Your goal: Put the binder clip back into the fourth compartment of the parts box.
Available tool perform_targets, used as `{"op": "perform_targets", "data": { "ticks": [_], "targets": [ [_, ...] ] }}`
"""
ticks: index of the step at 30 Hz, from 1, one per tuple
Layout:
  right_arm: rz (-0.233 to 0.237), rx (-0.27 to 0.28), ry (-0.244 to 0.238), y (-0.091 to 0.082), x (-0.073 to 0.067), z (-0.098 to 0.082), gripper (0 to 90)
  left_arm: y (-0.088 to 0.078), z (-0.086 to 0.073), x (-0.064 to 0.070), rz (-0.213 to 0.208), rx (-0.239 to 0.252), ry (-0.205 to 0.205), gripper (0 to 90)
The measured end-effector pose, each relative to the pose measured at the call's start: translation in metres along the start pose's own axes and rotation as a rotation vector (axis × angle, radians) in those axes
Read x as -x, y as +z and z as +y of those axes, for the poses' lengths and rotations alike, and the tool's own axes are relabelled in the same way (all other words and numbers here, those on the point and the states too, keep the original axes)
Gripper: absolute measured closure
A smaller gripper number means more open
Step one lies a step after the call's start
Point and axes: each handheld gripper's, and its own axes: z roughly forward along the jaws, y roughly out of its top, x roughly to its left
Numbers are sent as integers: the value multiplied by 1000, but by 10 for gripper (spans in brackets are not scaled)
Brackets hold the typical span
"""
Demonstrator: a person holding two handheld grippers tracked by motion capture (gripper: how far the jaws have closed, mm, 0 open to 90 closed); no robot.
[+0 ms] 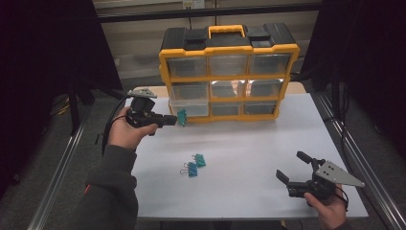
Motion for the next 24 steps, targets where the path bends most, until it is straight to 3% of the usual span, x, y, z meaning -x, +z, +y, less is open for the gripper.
{"op": "perform_targets", "data": {
  "ticks": [16,24],
  "targets": [
    [1,-5,5,1,1,-1,11,0,42,0,-5,10,10,897],
    [4,-6,9,1,1,0,11,7,54,-12,37,4,-12,897]
  ]
}}
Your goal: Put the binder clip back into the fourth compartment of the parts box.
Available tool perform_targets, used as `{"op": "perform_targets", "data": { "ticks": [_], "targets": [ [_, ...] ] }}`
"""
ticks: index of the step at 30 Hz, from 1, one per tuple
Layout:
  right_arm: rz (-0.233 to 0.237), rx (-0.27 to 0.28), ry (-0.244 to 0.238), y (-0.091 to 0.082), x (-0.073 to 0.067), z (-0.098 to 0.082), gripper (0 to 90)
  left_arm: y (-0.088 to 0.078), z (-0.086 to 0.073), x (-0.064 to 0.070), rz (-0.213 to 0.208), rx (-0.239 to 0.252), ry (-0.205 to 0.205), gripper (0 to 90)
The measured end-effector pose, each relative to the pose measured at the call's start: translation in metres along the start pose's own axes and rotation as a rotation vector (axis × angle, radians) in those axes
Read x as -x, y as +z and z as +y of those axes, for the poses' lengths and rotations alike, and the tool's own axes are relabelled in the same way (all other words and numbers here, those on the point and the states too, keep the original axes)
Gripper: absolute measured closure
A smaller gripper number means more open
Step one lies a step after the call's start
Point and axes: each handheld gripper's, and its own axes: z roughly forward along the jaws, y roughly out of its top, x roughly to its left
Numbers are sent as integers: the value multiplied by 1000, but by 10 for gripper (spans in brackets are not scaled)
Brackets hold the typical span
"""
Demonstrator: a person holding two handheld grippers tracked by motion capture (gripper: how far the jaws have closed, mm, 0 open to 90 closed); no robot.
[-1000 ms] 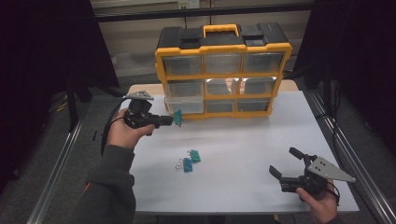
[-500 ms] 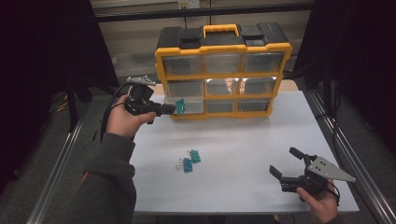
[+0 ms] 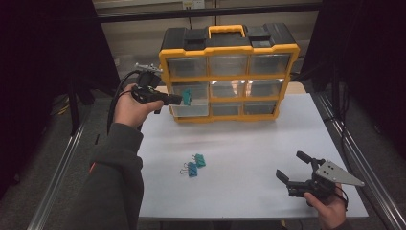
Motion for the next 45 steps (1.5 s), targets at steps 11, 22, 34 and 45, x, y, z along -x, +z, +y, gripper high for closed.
{"op": "perform_targets", "data": {
  "ticks": [11,22,34,45],
  "targets": [
    [4,5,1,0,0,0,10,15,12,-9,52,6,4,897],
    [4,3,10,0,1,-1,10,33,15,-19,46,12,-24,896],
    [4,9,16,0,2,-1,10,43,18,-24,72,10,-24,895],
    [6,10,19,0,2,-1,11,37,16,-22,65,67,-35,522]
  ]
}}
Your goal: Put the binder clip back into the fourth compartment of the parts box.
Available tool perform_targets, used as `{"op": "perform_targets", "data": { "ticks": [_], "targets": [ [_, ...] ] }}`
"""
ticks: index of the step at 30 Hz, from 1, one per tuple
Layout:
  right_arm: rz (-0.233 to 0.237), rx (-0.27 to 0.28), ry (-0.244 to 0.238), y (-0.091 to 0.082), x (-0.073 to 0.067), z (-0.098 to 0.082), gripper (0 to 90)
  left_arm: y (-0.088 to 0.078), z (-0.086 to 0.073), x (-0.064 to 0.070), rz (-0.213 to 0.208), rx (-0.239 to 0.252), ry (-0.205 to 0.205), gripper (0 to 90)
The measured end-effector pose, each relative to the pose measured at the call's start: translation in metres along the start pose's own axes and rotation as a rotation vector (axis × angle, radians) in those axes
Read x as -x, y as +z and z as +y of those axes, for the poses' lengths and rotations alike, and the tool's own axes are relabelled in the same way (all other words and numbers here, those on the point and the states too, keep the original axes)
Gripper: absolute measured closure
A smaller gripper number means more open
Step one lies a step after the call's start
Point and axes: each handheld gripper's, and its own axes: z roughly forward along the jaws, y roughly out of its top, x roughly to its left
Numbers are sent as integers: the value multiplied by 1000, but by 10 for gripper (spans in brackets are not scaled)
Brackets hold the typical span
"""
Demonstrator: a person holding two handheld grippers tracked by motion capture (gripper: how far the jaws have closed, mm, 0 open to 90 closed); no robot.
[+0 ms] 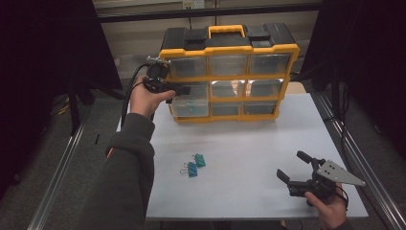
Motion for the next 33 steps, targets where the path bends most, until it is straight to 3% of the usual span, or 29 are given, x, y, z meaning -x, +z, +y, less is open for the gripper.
{"op": "perform_targets", "data": {
  "ticks": [6,10,13,15,20,22,33],
  "targets": [
    [6,-7,-9,1,-1,0,11,-13,-3,8,-36,-15,23,383],
    [1,-4,-11,1,0,0,10,-21,-8,11,-56,15,7,306],
    [6,-5,-12,1,-1,0,10,-25,-13,13,-62,19,20,231],
    [2,-6,-10,1,-1,0,10,-28,-17,14,-81,29,28,219],
    [2,-6,-8,2,-1,-1,11,-32,-29,20,-82,36,36,177],
    [1,-5,-12,2,-2,0,10,-33,-36,24,-83,23,66,173],
    [-4,-4,-15,2,-1,0,10,-33,-64,34,-104,38,80,155]
  ]
}}
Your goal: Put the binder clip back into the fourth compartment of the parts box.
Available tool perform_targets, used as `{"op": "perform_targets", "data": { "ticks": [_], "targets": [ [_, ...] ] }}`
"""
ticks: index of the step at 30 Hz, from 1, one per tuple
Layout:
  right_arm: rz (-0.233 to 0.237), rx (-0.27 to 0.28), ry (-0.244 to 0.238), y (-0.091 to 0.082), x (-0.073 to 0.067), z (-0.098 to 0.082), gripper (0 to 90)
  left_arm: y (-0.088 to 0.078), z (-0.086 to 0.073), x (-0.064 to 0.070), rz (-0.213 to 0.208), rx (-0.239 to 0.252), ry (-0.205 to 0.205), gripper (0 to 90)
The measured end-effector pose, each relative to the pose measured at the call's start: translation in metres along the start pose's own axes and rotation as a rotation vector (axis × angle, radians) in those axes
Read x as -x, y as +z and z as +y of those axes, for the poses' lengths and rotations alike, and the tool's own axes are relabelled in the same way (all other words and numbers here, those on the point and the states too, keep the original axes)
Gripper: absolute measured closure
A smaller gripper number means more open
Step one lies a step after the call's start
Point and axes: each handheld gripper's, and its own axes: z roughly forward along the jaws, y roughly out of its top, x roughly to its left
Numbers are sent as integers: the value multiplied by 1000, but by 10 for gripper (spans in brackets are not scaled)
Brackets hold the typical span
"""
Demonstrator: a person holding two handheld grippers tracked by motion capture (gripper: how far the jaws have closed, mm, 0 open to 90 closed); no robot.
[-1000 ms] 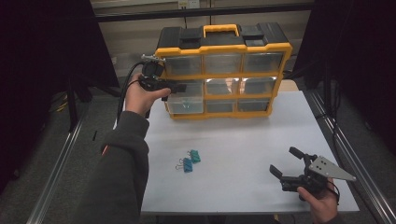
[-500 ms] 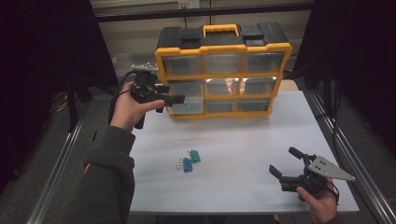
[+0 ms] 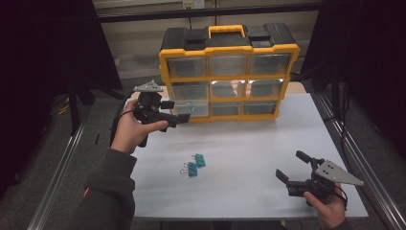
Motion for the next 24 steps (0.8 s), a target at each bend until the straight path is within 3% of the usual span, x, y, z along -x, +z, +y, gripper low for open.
{"op": "perform_targets", "data": {
  "ticks": [1,11,24],
  "targets": [
    [3,0,1,0,0,0,10,2,-6,2,-19,5,0,151],
    [2,1,0,0,0,0,10,15,-33,11,-19,-18,36,138],
    [5,-3,-4,0,0,0,11,29,-78,13,-33,-32,15,132]
  ]
}}
